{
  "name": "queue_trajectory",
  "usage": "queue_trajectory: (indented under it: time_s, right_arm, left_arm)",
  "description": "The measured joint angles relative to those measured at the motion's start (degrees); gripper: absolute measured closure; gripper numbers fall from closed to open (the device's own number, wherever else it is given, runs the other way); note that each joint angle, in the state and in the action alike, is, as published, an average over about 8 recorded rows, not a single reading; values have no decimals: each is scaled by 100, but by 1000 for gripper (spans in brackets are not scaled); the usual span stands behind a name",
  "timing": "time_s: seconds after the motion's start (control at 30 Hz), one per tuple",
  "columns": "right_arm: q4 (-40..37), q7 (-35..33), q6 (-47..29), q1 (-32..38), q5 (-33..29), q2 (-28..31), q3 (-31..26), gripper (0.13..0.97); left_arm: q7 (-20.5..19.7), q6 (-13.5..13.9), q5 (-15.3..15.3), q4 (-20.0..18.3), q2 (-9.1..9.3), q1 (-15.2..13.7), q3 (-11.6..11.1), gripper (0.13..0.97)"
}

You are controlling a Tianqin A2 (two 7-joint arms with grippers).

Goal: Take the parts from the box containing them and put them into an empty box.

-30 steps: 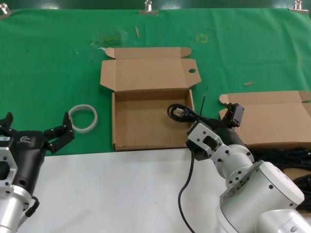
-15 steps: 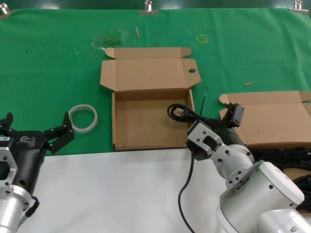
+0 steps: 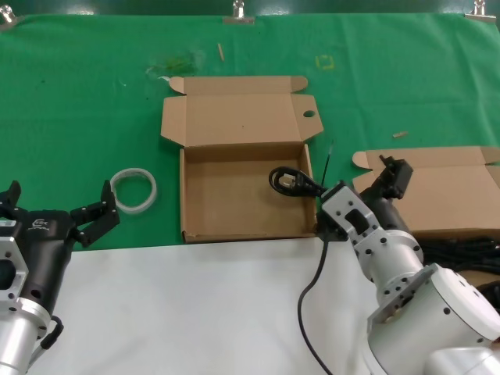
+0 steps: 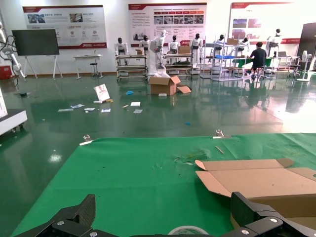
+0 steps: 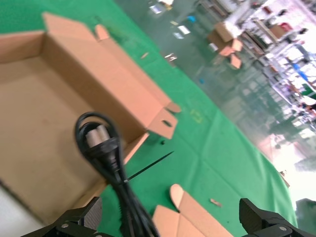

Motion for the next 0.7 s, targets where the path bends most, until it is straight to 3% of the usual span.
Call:
queue_trajectory:
  time_s: [0.7]
  right_arm:
    - [205, 2589, -1231, -631, -1519, 0, 905, 129]
  left_arm:
    - [0, 0, 0, 0, 0, 0, 0, 132]
